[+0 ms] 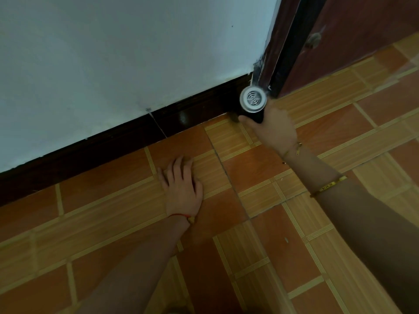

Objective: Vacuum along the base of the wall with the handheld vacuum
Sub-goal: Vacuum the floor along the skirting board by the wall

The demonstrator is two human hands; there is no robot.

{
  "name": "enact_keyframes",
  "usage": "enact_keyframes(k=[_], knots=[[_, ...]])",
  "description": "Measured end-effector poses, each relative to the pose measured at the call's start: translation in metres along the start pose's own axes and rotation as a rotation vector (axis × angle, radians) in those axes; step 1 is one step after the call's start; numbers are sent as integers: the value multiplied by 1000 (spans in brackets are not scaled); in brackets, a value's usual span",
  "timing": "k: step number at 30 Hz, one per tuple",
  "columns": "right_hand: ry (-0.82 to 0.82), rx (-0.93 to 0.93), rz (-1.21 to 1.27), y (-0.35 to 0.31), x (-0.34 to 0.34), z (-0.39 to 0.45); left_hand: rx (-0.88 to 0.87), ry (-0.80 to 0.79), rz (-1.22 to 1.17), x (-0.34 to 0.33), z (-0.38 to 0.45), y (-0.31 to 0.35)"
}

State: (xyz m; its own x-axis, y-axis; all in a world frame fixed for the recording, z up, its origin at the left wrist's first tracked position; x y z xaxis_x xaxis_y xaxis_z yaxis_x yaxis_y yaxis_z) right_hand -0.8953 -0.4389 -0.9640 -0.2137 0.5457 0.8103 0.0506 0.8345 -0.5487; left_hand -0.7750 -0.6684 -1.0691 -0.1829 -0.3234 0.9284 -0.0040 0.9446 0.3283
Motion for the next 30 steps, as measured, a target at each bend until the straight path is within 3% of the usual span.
enact_keyframes(k=[4, 8, 11, 18, 26, 30], knots=[[-104, 130, 44, -12, -13, -3, -1, 12, 6, 1, -1, 0], [28, -33, -81, 3, 0, -3, -16, 12, -2, 0, 0, -1], [39, -117, -65, 19, 14, -13, -13, 13, 4, -1, 0, -2], [-238, 33, 56, 20, 9, -66, 4, 0, 53, -3, -1, 0], [-23, -140, -25, 37, 7, -116, 16, 15, -18, -5, -17, 15], [-119, -115, -3, 51, 15, -148, -48, 20, -76, -12, -35, 34]])
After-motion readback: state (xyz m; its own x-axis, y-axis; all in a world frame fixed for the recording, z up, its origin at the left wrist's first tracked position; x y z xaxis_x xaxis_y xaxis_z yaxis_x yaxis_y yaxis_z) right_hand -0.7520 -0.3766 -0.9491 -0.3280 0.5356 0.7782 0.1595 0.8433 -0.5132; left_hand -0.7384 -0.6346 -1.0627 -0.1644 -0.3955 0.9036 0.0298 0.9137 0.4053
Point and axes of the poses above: each hand's wrist, its own z-axis towards the middle knuckle, its own x-axis out of the back of the hand, y = z × x, the point moved 1 cm from there along z, towards the middle knuckle, and after that the axes turned 14 degrees about -y, right-handed, at the moved point
